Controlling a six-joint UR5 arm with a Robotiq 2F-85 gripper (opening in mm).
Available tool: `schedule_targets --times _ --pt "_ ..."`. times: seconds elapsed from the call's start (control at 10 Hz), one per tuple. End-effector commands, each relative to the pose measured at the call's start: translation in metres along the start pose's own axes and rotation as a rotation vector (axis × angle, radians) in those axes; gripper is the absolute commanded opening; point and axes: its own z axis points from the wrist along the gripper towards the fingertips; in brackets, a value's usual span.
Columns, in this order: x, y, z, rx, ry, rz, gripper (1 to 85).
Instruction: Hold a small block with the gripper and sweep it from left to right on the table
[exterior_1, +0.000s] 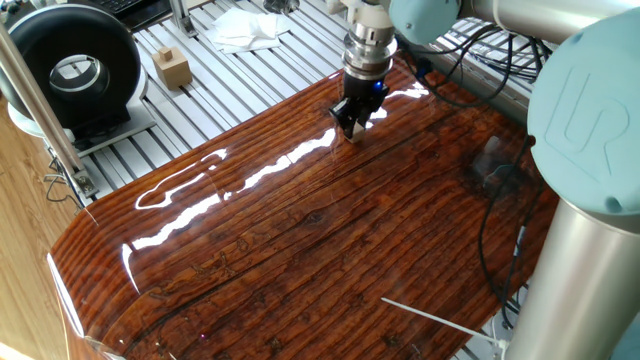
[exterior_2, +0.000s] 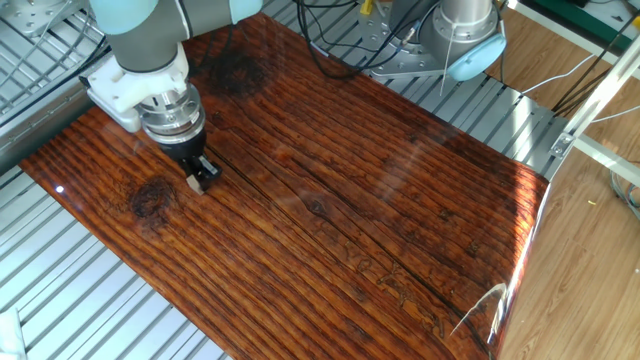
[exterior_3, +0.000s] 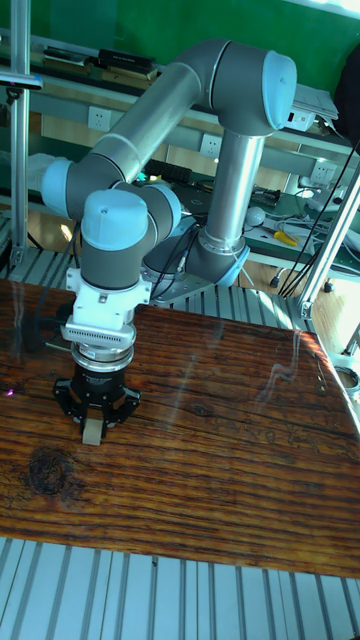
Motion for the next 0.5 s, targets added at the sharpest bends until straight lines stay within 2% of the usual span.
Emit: schedule_targets --times 0.0,0.2,0.3,0.4 --pt "-0.002 0.006 -0.005 -0.008 -0.005 0.006 1.0" --pt "0.005 -0.008 -0.009 0.029 0.035 -0.048 1.0" --pt "0.004 -0.015 -0.015 0.042 0.040 -0.070 1.0" --pt "0.003 -0.013 -0.019 0.021 0.041 -0.069 1.0"
